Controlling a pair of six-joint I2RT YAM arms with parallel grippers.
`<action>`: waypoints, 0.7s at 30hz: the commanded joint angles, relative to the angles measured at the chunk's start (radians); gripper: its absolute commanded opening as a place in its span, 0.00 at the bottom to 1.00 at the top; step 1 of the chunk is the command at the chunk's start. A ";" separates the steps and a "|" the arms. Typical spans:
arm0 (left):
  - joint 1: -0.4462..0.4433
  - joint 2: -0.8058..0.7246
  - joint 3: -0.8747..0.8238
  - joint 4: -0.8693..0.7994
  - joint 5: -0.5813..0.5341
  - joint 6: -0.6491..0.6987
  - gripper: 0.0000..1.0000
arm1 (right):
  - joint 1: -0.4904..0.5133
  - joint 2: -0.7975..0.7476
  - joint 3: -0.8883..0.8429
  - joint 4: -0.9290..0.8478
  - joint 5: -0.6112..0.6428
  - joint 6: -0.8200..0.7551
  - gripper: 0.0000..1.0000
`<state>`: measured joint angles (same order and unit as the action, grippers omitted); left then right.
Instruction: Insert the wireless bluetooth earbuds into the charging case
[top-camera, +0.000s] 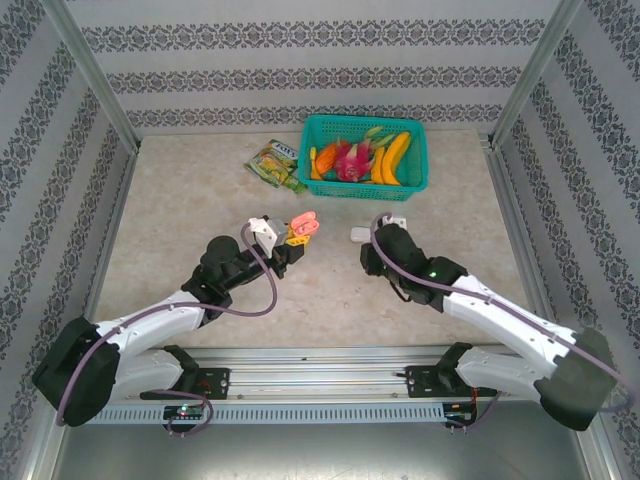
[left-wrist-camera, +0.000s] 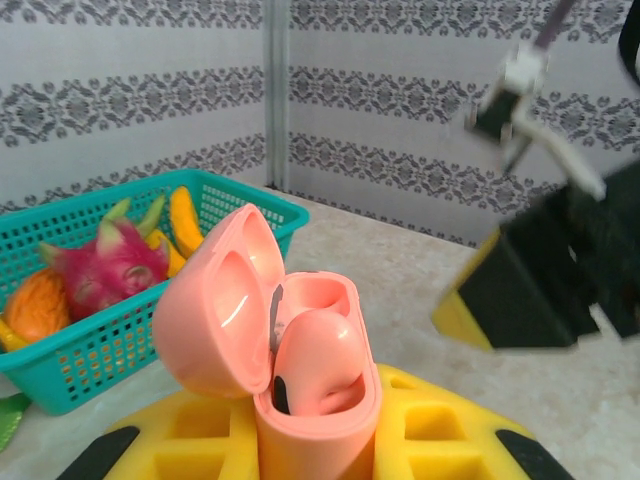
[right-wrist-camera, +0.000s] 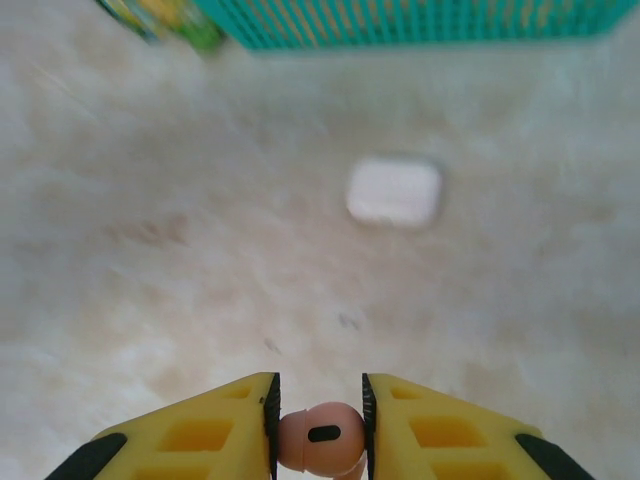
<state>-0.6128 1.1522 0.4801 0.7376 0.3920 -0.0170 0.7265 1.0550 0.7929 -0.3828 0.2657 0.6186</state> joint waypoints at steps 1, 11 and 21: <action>0.012 0.021 0.055 -0.010 0.093 -0.024 0.00 | -0.016 -0.041 0.095 0.114 0.016 -0.140 0.28; 0.012 0.114 0.169 -0.060 0.149 -0.076 0.00 | -0.019 0.034 0.255 0.330 -0.158 -0.365 0.29; 0.012 0.150 0.292 -0.135 0.154 -0.165 0.00 | -0.030 0.057 0.197 0.525 -0.260 -0.404 0.28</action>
<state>-0.6128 1.2980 0.7341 0.6262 0.5228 -0.1387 0.7036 1.1255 1.0157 0.0269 0.0586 0.2417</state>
